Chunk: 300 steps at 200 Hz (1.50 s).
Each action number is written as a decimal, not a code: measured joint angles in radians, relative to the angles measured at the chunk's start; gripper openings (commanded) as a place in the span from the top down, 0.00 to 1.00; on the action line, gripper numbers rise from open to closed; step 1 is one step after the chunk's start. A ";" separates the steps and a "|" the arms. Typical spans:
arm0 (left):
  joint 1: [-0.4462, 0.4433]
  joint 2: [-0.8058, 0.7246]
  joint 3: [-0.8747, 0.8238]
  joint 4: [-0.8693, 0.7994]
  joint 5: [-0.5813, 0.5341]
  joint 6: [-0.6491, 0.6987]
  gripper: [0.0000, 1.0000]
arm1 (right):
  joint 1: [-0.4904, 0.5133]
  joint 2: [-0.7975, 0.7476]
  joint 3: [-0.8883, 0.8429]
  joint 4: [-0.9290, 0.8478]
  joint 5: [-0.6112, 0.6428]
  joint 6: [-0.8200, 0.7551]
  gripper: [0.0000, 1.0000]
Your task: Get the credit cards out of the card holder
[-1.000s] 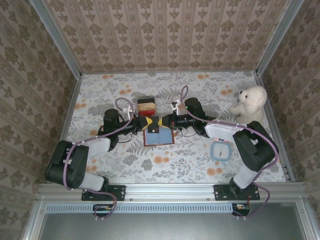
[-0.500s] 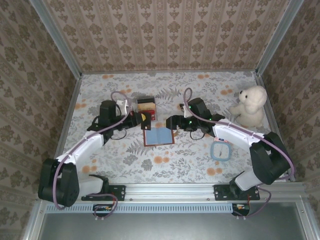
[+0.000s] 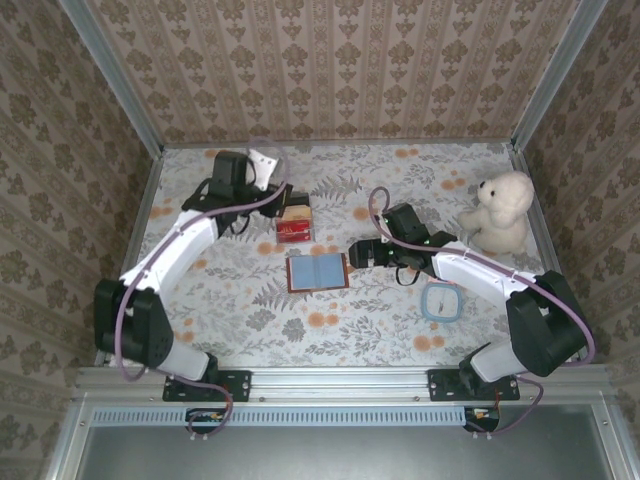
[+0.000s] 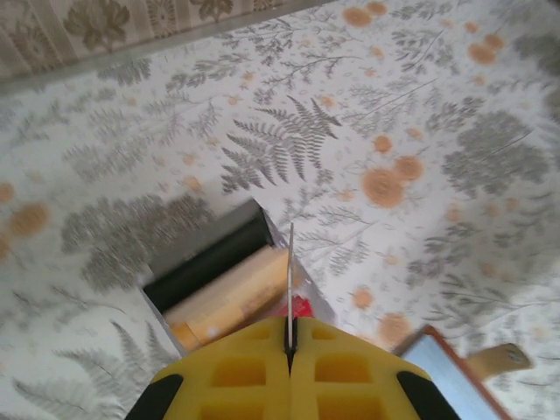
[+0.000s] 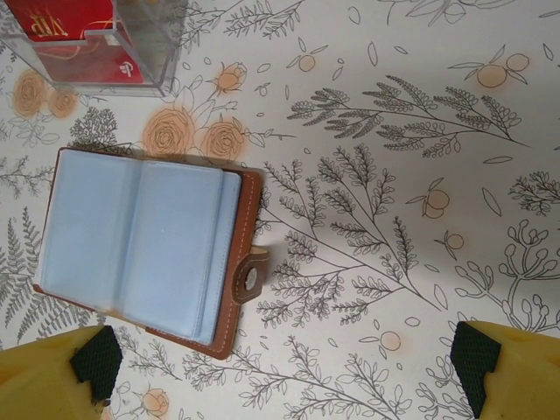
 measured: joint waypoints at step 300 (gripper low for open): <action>0.013 0.628 0.657 -0.546 0.006 1.076 1.00 | -0.116 -0.085 -0.081 0.050 -0.174 0.055 0.00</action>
